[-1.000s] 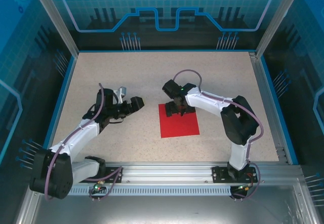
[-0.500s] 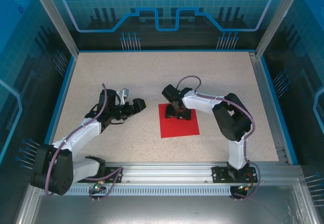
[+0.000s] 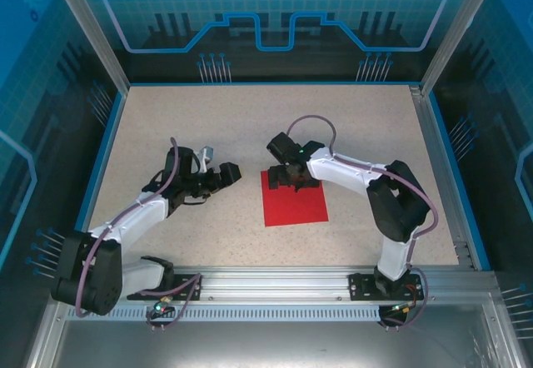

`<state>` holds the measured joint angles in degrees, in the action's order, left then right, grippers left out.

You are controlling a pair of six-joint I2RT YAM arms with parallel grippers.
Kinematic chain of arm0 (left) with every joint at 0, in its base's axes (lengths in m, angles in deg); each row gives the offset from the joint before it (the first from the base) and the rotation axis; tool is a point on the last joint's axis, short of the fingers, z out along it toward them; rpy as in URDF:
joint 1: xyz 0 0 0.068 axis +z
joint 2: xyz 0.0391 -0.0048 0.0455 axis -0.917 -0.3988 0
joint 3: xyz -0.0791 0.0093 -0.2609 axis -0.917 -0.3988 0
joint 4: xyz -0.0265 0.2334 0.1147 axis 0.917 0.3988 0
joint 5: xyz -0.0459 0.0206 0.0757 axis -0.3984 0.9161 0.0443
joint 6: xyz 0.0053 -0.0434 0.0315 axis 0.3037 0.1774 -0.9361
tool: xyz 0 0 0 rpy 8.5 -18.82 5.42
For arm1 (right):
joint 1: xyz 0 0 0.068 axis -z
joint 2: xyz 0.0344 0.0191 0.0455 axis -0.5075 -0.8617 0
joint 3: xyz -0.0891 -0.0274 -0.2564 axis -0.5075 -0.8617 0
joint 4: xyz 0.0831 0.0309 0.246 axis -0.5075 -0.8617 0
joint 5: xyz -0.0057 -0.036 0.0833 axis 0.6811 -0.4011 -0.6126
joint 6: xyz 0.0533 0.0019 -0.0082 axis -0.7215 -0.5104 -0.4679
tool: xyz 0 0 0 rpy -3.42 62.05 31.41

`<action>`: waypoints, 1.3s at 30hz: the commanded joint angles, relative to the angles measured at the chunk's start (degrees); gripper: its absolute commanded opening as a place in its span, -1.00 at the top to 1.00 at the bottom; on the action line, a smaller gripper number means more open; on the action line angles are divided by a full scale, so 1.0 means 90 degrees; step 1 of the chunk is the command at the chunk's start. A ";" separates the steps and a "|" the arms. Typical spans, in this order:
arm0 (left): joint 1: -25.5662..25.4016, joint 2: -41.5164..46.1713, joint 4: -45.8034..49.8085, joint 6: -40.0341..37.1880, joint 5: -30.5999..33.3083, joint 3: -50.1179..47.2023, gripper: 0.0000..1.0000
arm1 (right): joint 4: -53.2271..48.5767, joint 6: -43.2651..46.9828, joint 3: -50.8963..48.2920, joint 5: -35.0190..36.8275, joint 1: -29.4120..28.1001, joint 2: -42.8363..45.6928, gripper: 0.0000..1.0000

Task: Fold a paper plane with a square sheet of paper (pick it up from the middle)
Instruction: First fold in half a square sheet of paper at the center of the table.

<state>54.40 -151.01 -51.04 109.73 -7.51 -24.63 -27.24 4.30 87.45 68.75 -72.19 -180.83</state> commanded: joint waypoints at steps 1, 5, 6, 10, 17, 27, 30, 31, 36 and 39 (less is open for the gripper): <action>-0.0126 -0.0059 -0.0160 0.0032 -0.0148 0.0140 -0.97 | -0.0419 0.0978 0.0217 -0.0195 0.0091 -0.0102 -0.98; -0.0303 -0.0165 -0.0170 0.0093 -0.0093 0.0154 -0.97 | -0.0794 0.1017 0.0480 -0.0620 0.0082 -0.0491 -0.98; -0.0306 -0.0175 -0.0069 0.0065 -0.0089 0.0174 -0.97 | -0.0855 0.0983 0.0519 -0.0532 0.0039 -0.0541 -0.98; -0.0306 -0.0103 -0.0009 0.0014 0.0014 0.0062 -0.98 | -0.1332 0.0760 0.0959 -0.0123 -0.0098 -0.0905 -0.98; -0.0306 -0.0175 -0.0143 0.0180 0.0034 -0.0055 -0.97 | -0.1429 0.0582 0.1108 -0.0177 -0.0105 -0.1118 -0.98; -0.0326 -0.0211 -0.0226 0.0201 -0.0021 0.0016 -0.97 | -0.1534 0.0270 0.1275 -0.0378 0.0008 -0.1358 -0.99; -0.0352 -0.0254 -0.0252 0.0205 -0.0058 0.0013 -0.97 | -0.1501 0.0184 0.1323 -0.0510 0.0043 -0.1497 -0.98; -0.0368 -0.0268 -0.0253 0.0206 -0.0075 0.0023 -0.97 | -0.1527 0.0143 0.1316 -0.0491 0.0044 -0.1542 -0.99; -0.0453 -0.0318 -0.0248 0.0177 -0.0088 0.0015 -0.97 | -0.1507 0.0017 0.1203 -0.0475 0.0056 -0.1753 -0.98; -0.0453 -0.0318 -0.0209 0.0162 -0.0065 0.0014 -0.97 | -0.1458 -0.0054 0.1040 -0.0413 0.0043 -0.1832 -0.98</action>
<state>50.68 -153.50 -52.48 111.24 -7.48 -24.66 -39.33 5.48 97.98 64.77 -72.08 -194.75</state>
